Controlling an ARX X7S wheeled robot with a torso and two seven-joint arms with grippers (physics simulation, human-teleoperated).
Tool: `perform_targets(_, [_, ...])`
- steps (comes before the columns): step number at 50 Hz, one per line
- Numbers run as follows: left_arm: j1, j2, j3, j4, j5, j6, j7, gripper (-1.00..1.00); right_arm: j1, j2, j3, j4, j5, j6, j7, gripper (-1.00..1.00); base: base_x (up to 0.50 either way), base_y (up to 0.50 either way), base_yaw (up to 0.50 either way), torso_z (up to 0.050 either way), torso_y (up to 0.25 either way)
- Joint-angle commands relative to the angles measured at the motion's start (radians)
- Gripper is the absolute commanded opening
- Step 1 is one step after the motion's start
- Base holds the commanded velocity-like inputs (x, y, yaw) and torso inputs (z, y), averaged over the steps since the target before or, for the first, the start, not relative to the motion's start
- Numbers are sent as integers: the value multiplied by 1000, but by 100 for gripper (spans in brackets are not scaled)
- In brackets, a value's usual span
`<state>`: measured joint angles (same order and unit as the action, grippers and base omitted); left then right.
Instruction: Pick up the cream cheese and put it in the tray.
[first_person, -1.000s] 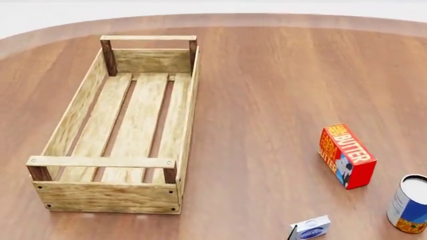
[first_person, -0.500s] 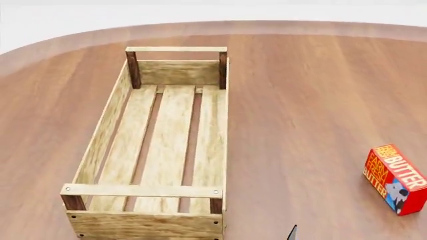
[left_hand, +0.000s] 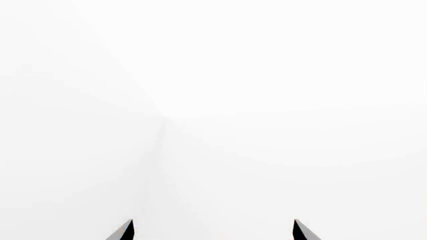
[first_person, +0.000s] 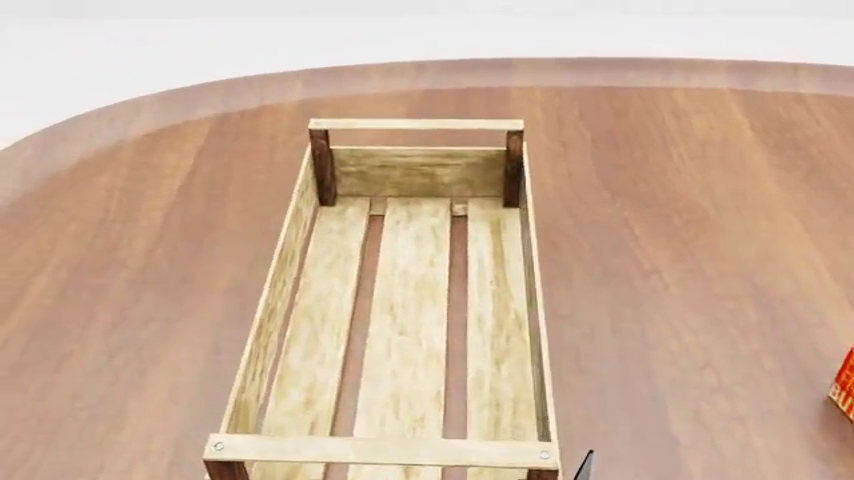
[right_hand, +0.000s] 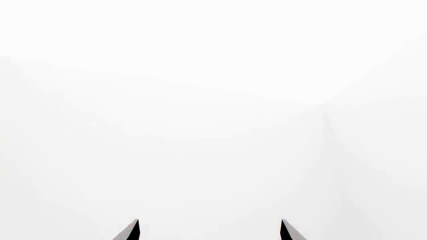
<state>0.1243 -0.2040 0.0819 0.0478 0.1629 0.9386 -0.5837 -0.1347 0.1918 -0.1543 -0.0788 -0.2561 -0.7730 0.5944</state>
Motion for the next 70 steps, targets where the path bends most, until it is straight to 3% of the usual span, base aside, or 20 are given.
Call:
perform_targets(1, [0, -6, 6, -2, 6, 2, -11, 100, 1, 7, -7, 0, 2, 1, 9, 100, 207, 277, 0, 0, 0])
perform_targets(21, [2, -17, 18, 4, 16, -1, -26, 100, 3, 25, -18, -4, 31, -4, 21, 100, 202, 264, 0, 0, 0])
perform_targets(70, [0, -40, 40, 3, 37, 4, -73, 100, 2, 52, -45, -12, 40, -7, 46, 100, 70, 1, 0, 0, 0])
